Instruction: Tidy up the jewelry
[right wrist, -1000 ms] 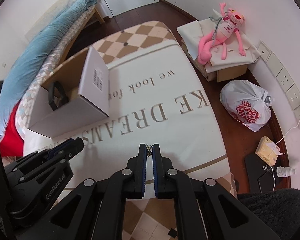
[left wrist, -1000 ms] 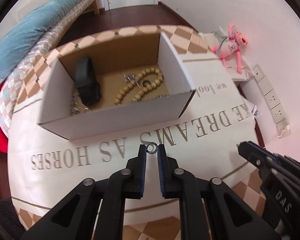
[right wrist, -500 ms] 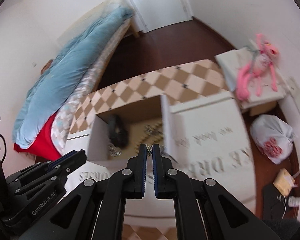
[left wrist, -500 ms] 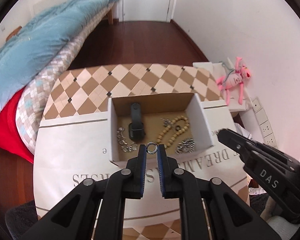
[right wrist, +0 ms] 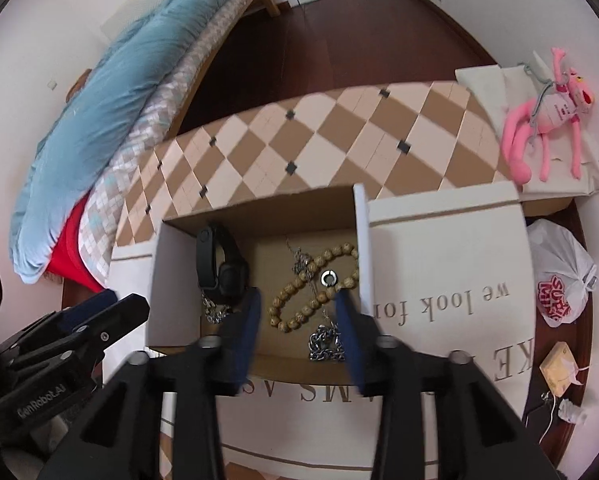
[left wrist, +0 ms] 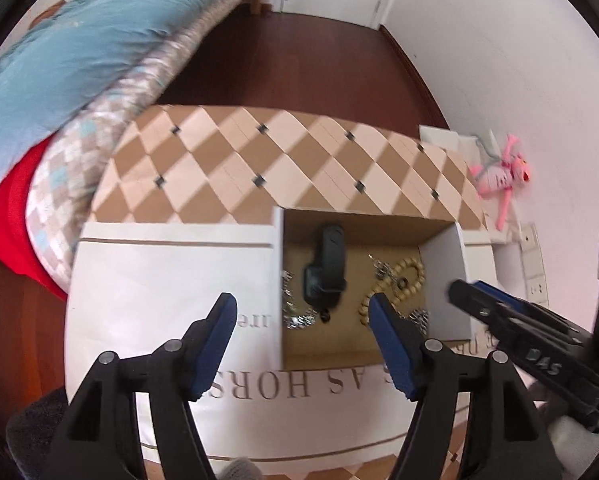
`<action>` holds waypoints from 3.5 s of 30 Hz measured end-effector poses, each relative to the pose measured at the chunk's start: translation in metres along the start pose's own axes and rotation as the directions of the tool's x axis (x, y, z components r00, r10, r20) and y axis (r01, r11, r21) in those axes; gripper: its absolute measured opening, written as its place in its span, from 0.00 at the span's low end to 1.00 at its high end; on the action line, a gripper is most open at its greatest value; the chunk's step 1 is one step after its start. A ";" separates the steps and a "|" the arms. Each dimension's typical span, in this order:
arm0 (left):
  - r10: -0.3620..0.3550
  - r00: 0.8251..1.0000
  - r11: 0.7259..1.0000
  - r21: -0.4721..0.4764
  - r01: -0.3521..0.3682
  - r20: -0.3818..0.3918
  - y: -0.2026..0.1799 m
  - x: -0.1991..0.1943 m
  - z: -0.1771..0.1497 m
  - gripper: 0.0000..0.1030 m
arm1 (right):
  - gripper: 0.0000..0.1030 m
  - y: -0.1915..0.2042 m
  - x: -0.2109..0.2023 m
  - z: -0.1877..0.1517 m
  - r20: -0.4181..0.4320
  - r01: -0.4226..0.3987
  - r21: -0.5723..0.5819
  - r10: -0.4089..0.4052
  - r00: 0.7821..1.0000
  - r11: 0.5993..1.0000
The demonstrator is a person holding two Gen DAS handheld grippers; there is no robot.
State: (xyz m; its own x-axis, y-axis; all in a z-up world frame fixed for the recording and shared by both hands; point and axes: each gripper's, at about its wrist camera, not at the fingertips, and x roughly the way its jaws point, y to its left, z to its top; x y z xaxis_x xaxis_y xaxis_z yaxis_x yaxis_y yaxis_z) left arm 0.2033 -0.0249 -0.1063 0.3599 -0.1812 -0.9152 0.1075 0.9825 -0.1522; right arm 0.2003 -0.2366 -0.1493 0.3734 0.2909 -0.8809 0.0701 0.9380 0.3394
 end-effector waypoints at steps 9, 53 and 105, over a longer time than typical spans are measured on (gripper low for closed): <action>0.120 0.993 0.993 0.006 -0.120 0.017 0.015 0.002 -0.015 1.00 | 0.95 0.009 -0.015 -0.010 0.034 0.242 -0.095 -0.240 0.970 0.966; 0.126 0.933 0.989 0.028 -0.144 0.337 -0.025 -0.232 -0.100 1.00 | 1.00 0.083 -0.267 -0.127 0.449 0.324 -0.056 -0.266 0.853 0.944; 0.148 0.988 0.989 0.015 -0.149 0.034 -0.025 -0.115 -0.023 1.00 | 1.00 0.054 -0.156 -0.032 0.147 0.359 -0.106 -0.343 0.928 0.927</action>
State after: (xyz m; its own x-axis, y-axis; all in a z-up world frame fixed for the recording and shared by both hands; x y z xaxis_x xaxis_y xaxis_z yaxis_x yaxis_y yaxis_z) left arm 0.1380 -0.0276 -0.0059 0.4033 -0.0353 -0.9144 0.0668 0.9977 -0.0090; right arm 0.1167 -0.2257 -0.0043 0.4582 -0.0795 -0.8853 0.1013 0.9942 -0.0368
